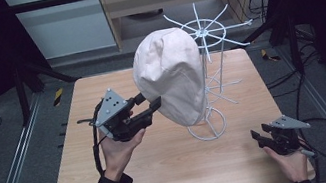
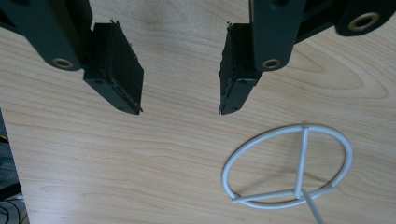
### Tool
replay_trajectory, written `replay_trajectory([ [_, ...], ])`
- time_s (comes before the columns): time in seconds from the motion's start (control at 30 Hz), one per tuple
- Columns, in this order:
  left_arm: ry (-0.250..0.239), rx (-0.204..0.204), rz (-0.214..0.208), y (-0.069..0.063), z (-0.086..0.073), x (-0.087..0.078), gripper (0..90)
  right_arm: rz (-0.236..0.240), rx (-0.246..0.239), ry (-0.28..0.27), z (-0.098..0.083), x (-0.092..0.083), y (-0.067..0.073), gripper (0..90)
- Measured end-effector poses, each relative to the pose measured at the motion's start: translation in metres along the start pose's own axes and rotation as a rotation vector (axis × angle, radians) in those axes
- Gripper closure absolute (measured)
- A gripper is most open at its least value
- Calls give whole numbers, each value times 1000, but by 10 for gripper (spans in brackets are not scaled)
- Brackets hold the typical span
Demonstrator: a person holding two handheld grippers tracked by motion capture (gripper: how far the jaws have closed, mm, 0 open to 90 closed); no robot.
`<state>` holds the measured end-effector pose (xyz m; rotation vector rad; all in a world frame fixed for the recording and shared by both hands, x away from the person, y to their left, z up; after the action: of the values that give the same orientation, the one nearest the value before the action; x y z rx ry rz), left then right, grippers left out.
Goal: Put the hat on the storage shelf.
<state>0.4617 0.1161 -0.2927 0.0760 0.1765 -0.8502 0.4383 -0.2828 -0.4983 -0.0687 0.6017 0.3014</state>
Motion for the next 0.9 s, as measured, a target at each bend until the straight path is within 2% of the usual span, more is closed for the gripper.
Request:
replay_trajectory([
  [0.27, 3, 26, 32, 1, -8, -16, 450, -2, 1, -1, 0, 0, 0, 485],
  [0.5, 7, 19, 69, 8, -21, -34, 392, -2, 0, -6, 0, -1, 0, 474],
  [0.67, 30, 23, 105, 17, -36, -45, 377, 0, 3, -4, 0, -1, 1, 468],
  [0.73, 42, 0, 127, 27, -48, -53, 374, -1, 3, -7, 0, -1, 1, 467],
  [0.9, 86, -21, 181, 45, -72, -67, 353, -5, -8, -11, 0, 0, 1, 459],
])
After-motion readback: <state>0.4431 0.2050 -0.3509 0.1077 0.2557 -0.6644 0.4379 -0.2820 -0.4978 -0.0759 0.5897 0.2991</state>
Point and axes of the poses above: each handheld gripper's, and its own axes: x roughly forward along the jaws, z roughly out of its top, y roughly to its left, the point moved 3 cm from there along x, roughly forward along the jaws, and after that the axes turned 1 degree about -z, right-handed, at the moved point
